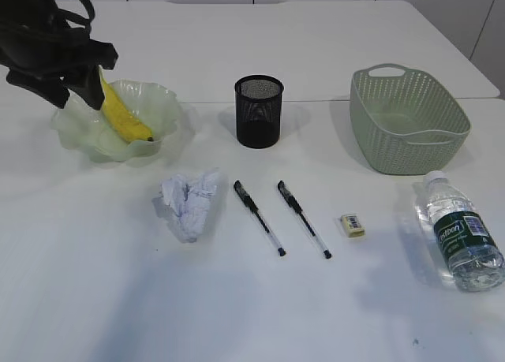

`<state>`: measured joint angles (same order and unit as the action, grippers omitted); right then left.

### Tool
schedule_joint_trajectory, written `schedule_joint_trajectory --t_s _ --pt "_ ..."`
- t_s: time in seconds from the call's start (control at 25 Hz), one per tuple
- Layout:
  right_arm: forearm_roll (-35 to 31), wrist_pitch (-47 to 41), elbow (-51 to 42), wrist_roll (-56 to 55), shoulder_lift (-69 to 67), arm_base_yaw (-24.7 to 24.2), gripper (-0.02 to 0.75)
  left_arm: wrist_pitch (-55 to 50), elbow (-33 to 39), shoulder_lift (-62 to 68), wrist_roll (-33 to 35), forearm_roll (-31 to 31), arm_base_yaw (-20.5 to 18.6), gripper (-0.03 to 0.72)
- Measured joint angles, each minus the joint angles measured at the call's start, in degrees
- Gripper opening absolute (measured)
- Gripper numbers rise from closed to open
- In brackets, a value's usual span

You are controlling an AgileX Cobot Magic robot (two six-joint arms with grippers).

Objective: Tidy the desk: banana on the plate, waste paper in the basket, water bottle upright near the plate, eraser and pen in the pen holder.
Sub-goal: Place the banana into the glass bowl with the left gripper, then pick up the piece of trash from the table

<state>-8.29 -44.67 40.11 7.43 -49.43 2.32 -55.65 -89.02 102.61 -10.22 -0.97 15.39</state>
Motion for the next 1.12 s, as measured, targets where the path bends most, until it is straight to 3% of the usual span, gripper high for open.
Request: schedule_joint_trajectory --t_s 0.32,0.76,1.12 --pt "-0.1 -0.6 0.5 0.0 0.0 0.0 0.575 -0.4 10.5 -9.0 6.6 6.2 0.0 0.310" --pt "-0.1 -4.5 7.7 0.0 -4.1 0.2 0.575 3.6 29.2 -27.3 7.3 9.5 0.0 0.307" --pt "-0.1 -5.7 15.6 0.0 -13.3 6.0 0.575 2.9 34.4 -37.0 7.4 9.6 0.0 0.307"
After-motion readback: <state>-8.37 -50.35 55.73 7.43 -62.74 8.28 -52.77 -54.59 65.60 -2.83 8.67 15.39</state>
